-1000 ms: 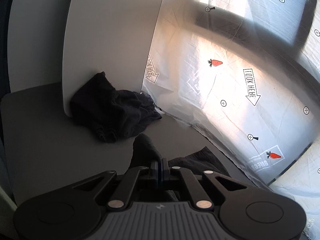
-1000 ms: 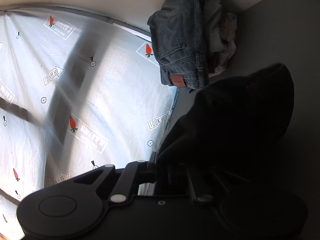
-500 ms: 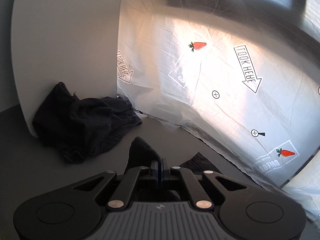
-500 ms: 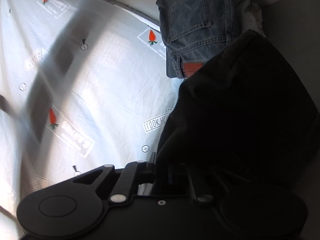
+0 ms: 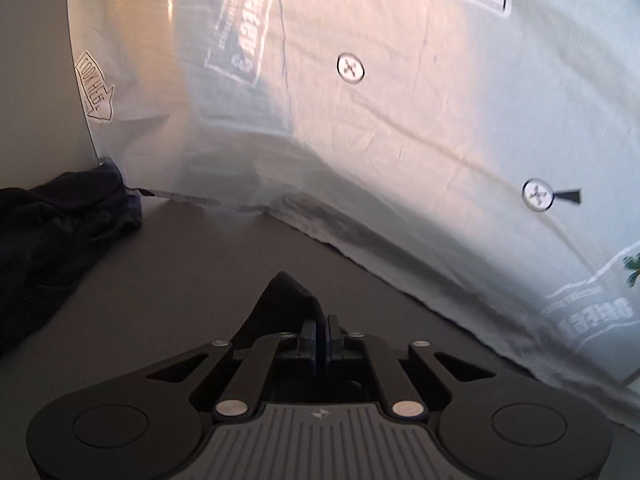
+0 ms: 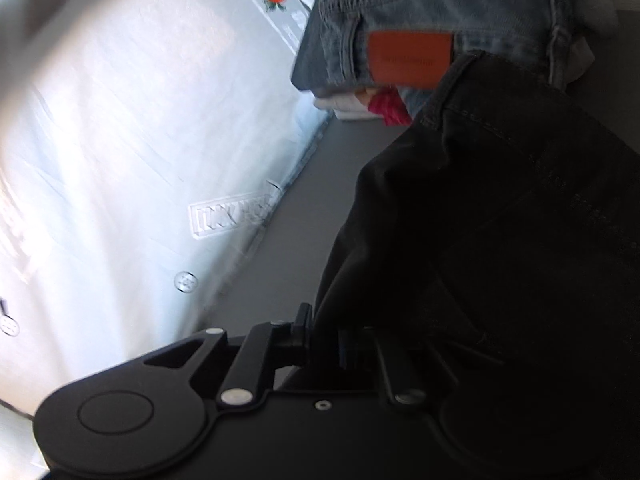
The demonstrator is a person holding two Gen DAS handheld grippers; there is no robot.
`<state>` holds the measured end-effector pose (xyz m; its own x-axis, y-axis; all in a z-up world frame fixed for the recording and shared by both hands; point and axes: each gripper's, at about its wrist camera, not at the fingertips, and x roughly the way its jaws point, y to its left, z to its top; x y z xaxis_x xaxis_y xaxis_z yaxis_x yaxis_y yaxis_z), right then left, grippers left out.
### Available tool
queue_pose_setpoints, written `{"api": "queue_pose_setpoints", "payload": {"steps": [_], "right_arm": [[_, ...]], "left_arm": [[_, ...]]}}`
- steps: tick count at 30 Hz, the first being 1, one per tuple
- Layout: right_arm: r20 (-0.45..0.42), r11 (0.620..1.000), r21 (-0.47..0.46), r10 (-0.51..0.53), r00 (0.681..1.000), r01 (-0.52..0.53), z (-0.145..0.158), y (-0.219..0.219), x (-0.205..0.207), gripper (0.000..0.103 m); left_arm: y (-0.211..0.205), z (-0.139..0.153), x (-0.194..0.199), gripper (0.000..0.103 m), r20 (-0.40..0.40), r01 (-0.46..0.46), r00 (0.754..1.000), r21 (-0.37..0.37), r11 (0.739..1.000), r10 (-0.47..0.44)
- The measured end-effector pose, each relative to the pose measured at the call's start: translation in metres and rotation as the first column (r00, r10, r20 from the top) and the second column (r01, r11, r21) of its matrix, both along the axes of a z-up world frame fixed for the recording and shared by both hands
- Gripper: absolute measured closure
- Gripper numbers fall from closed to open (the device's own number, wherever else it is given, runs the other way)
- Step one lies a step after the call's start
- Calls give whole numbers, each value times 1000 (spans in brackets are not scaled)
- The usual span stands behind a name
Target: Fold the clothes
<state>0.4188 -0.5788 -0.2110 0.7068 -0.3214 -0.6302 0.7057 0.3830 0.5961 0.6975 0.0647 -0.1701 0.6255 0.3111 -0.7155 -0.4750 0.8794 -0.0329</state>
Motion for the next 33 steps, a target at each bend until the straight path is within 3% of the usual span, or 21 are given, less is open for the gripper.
{"api": "queue_pose_setpoints", "payload": {"steps": [3, 5, 7, 9, 13, 15, 20, 24, 29, 33], "right_arm": [[-40, 998, -49, 31, 999, -33, -1, 4, 4, 84], [-54, 993, -97, 55, 997, -60, 5, 9, 3, 72], [-76, 983, -160, 78, 994, -89, 18, 14, 2, 47], [-108, 966, -230, 92, 990, -115, 33, 23, -1, 35], [-175, 917, -344, 150, 973, -203, 55, 45, -16, 27], [-212, 898, -375, 157, 965, -228, 61, 55, -28, 25], [-206, 935, -303, 122, 971, -182, 57, 73, -77, 18], [-148, 976, -174, 101, 984, -127, 43, 75, -113, 14], [-109, 1000, -11, -15, 994, 14, 22, 73, -145, 14], [-108, 996, 54, -70, 992, 76, 6, 71, -151, 14]], "left_arm": [[5, -6, -8, 89, -13, 15, 1000, 13, 1000, -15], [12, 4, -25, 71, 25, 23, 999, -7, 1000, -23], [20, 16, -50, 65, 56, 25, 998, -20, 1000, -23], [29, 26, -77, 63, 71, 13, 997, -12, 1000, -12], [56, 31, -137, 46, 65, -76, 995, -33, 997, 78], [69, 26, -165, 44, 41, -113, 992, -67, 991, 116], [87, 0, -211, 41, -47, -193, 981, -161, 968, 188], [88, -17, -218, 37, -67, -160, 987, -249, 955, 148], [84, -34, -201, 37, -77, -143, 989, -266, 953, 127], [84, -45, -184, 29, -77, -176, 984, -248, 953, 162]]}}
